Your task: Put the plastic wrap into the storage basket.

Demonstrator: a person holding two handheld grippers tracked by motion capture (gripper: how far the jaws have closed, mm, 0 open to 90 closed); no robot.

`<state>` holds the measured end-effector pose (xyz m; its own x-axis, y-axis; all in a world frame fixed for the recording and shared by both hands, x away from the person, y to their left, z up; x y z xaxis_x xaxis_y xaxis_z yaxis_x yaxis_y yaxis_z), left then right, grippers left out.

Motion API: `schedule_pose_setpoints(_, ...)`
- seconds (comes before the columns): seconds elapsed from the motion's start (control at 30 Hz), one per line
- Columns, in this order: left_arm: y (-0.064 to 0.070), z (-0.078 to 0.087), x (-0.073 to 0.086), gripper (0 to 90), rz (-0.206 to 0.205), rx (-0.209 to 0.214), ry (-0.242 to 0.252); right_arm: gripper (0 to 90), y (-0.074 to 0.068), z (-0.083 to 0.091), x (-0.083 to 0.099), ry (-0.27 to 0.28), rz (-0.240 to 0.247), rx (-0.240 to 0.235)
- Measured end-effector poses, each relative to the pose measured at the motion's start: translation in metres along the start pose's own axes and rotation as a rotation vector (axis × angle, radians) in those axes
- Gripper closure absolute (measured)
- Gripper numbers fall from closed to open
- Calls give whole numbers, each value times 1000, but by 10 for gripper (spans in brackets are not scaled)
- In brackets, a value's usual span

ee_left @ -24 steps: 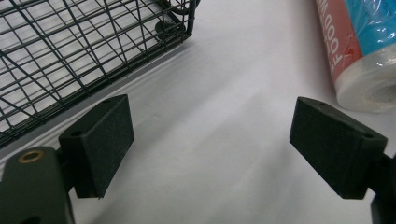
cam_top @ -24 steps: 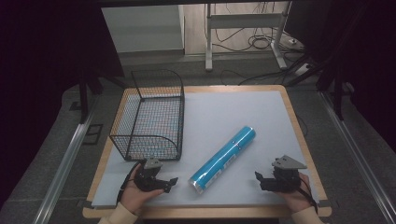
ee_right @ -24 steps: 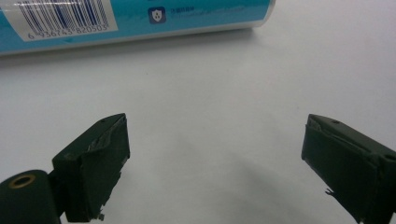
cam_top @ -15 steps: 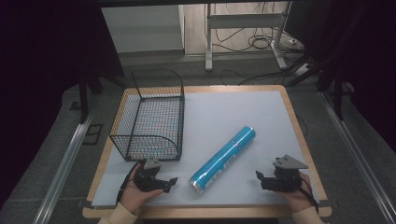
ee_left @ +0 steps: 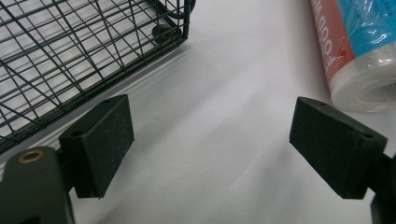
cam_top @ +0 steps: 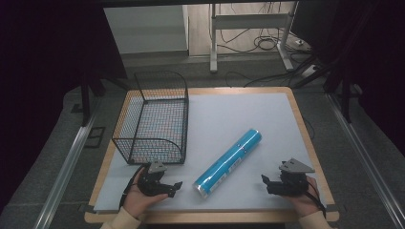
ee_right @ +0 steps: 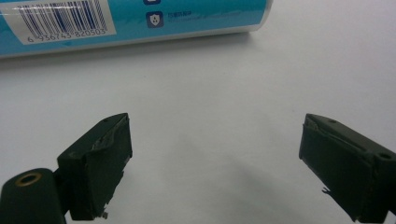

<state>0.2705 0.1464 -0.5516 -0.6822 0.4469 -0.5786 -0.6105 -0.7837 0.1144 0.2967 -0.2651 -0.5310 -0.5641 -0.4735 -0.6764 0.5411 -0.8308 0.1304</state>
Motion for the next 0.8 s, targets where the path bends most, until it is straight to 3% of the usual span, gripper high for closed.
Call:
schedule_pose_setpoints(0.43,14,23,-19,143,6,5,8,104,-5,1,0,-2,30,1)
schedule_pose_setpoints(0.53,17,27,-23,143,9,-10,24,105,-5,1,0,-3,33,-2)
schedule_pose_setpoints(0.8,25,41,-37,150,-16,2,19,106,-2,1,0,-1,25,3)
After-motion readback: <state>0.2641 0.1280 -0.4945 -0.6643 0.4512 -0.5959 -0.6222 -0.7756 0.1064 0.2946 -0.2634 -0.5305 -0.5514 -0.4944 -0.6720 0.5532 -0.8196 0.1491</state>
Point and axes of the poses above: each handheld gripper's, and its own axes: z roughly backward along the jaws, x roughly out of its underside, y roughly to its right, the point moved 3 cm from there along -z, roughly forward along the jaws, and after that the axes turned 8 degrees about -y, right-handed, at the moved point
